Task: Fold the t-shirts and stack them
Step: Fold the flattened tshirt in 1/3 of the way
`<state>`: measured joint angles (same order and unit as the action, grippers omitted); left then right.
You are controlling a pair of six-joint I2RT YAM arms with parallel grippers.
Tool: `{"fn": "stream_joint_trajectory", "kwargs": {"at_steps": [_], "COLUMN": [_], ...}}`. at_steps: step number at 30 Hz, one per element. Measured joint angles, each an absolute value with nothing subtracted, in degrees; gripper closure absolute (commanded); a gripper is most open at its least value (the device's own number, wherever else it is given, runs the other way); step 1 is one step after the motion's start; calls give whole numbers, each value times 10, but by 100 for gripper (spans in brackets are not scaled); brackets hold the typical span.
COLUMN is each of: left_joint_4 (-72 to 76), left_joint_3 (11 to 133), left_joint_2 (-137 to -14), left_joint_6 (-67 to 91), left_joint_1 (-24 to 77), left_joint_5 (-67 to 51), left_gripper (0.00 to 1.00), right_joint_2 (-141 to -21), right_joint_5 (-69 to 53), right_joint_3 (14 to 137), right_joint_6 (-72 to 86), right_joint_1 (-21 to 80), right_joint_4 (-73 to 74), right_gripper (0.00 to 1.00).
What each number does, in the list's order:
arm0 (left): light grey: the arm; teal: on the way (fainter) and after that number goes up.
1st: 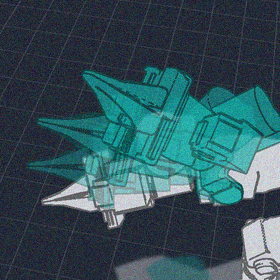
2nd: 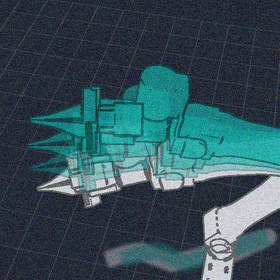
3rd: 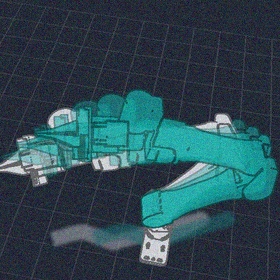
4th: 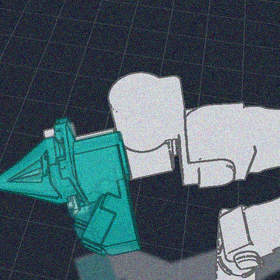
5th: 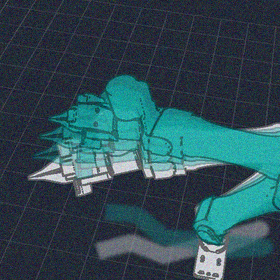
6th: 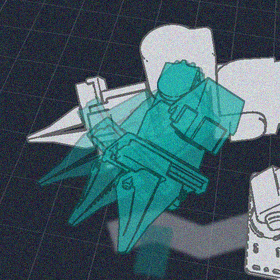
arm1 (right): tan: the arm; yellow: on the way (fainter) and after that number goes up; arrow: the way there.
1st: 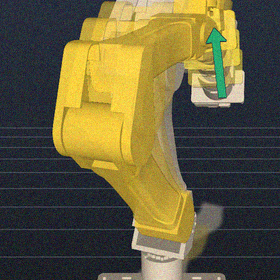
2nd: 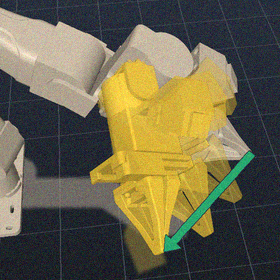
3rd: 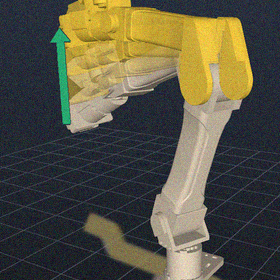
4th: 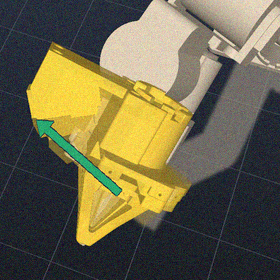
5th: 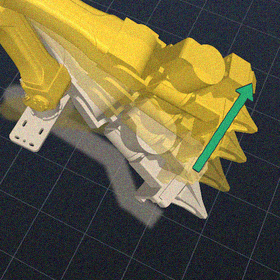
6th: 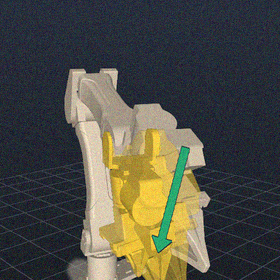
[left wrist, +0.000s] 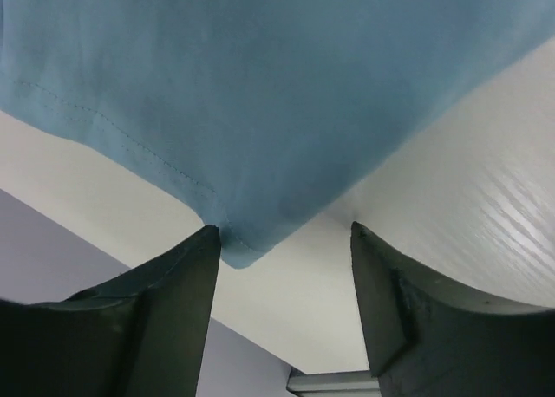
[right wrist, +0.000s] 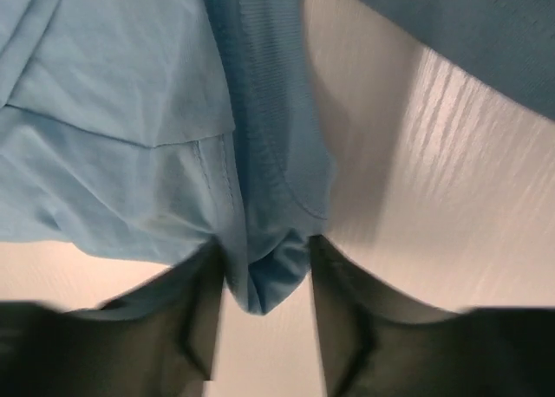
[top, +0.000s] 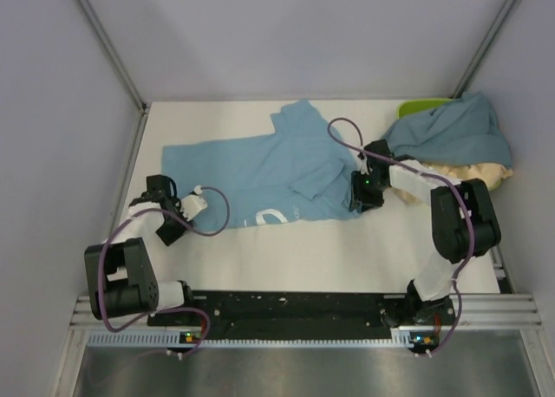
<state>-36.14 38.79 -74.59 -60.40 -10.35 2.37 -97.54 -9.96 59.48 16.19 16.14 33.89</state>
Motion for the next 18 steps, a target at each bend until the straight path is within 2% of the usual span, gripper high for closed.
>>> {"fn": "stream_joint_trajectory", "kwargs": {"at_steps": [2, 3, 8, 14, 15, 16, 17, 18], "left_joint_4": [-334, -322, -299, -322, -332, -340, -350, -357], "left_joint_3": [382, 378, 363, 363, 365, 366, 366, 366], "left_joint_2": [-762, -768, -773, -745, -741, -738, -737, -736], "left_joint_6": [-600, -601, -606, -629, -633, -637, -644, -652], "left_joint_1": [-103, -103, -105, -115, -116, -116, -117, -117], "left_joint_5": [38, 44, 70, 78, 81, 83, 85, 87], "left_gripper": [84, 100, 100, 100, 88, 59, 49, 40], "right_joint_2": [-978, -978, -921, -828, -818, -807, -797, -789], "right_joint_5": [-95, -94, -98, -130, -137, -146, -156, -163], "right_joint_3": [594, 588, 518, 443, 438, 430, 423, 416], "right_joint_6": [167, 172, 196, 228, 233, 239, 246, 254], "right_joint_1": [156, 151, 126, 123, 123, 123, 122, 122], "right_joint_4": [329, 318, 296, 347, 353, 359, 365, 371], "right_gripper": [93, 100, 100, 100, 89, 69, 55, 50]}}
